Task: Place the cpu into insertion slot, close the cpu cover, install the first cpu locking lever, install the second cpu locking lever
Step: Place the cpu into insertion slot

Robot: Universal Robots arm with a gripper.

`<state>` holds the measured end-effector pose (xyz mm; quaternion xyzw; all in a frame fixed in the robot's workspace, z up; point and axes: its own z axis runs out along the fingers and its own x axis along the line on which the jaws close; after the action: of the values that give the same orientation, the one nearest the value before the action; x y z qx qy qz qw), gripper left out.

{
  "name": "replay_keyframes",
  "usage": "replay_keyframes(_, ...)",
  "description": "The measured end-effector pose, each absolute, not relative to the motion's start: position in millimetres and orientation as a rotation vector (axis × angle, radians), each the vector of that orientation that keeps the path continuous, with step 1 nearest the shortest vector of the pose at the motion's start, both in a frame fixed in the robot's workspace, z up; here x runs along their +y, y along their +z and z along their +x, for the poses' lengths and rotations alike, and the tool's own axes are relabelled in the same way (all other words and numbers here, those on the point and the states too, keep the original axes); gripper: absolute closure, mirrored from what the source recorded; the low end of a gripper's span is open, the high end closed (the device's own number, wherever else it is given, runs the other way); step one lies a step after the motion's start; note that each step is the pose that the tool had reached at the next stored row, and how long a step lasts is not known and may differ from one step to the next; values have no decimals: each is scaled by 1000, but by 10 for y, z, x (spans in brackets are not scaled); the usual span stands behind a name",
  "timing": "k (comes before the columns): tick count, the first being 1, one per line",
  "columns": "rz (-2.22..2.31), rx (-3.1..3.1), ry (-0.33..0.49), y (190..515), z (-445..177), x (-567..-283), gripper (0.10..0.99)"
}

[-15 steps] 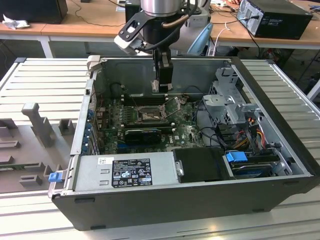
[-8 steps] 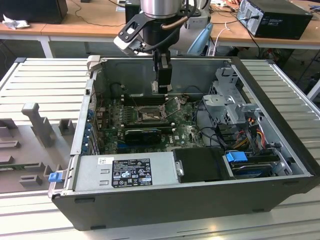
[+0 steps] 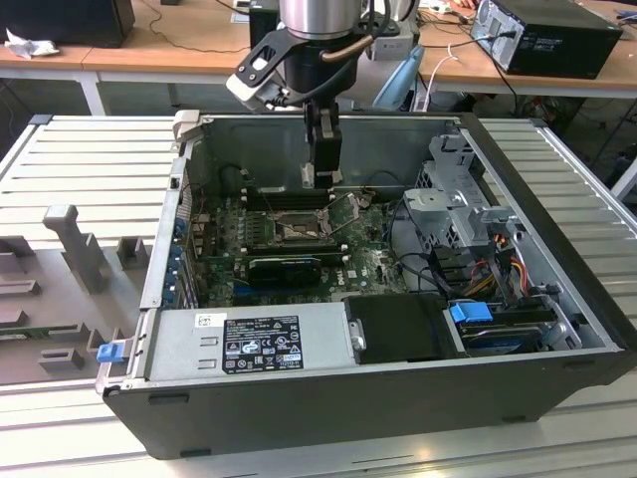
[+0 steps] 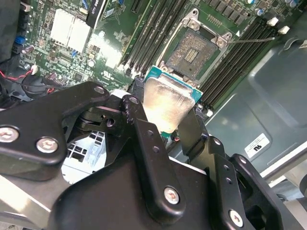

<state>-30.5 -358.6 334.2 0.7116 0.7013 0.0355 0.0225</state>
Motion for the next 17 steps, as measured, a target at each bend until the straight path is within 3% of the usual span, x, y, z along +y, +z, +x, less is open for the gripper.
replay_keyframes(17, 2212, 2167, 106, 3263, -305, -3586, 557)
